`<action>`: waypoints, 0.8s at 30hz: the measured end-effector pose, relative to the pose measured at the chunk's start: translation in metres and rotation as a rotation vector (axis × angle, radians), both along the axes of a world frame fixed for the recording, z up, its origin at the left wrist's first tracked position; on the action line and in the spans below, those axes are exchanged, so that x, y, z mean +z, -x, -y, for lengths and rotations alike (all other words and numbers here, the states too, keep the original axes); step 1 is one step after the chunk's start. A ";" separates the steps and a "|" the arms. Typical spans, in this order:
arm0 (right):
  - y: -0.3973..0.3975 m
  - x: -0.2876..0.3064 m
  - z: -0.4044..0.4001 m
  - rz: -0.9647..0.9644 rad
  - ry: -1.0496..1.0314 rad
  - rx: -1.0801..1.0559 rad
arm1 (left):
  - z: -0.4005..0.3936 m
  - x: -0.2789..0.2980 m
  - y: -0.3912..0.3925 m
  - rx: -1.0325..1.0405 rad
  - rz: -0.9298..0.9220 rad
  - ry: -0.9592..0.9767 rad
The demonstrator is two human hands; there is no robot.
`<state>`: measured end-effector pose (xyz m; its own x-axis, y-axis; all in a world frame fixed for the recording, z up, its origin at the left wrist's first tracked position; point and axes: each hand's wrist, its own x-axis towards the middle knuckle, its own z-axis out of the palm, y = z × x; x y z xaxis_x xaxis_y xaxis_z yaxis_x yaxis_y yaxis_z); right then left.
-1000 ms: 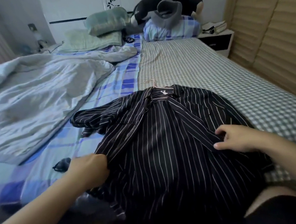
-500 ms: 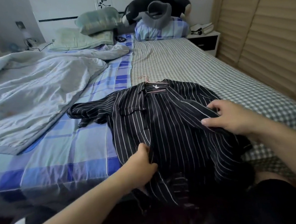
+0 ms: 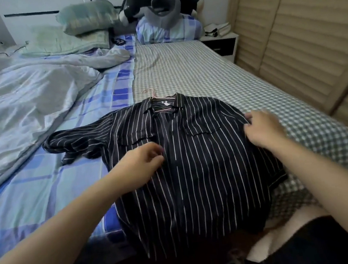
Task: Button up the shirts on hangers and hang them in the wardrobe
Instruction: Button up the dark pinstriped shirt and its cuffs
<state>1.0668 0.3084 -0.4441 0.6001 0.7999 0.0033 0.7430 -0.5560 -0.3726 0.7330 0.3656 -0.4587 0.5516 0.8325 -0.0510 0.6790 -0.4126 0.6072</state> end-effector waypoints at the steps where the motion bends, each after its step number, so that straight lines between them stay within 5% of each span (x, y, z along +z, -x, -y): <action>1: -0.020 -0.008 -0.004 0.092 0.143 -0.107 | -0.008 -0.005 -0.006 -0.013 -0.057 -0.102; 3: -0.033 -0.027 -0.002 0.116 0.334 -0.201 | -0.019 -0.016 -0.017 -0.064 -0.247 -0.136; 7: -0.032 -0.039 -0.004 -0.028 0.155 -0.127 | -0.033 -0.034 -0.038 -0.110 -0.560 -0.179; 12: -0.135 0.021 -0.010 0.552 0.041 -0.123 | -0.040 -0.032 -0.049 -0.114 -0.573 -0.258; 16: -0.138 0.021 -0.043 0.548 0.257 -0.113 | -0.035 -0.031 -0.050 -0.168 -0.567 -0.257; 18: -0.092 0.010 -0.067 0.444 0.132 0.021 | -0.042 -0.026 -0.048 -0.157 -0.463 -0.193; 22: 0.008 -0.005 -0.109 0.141 -0.101 0.294 | -0.077 -0.012 -0.049 0.166 0.098 -0.200; 24: 0.043 -0.006 -0.131 0.047 -0.102 0.345 | -0.102 -0.008 -0.057 0.288 0.157 -0.250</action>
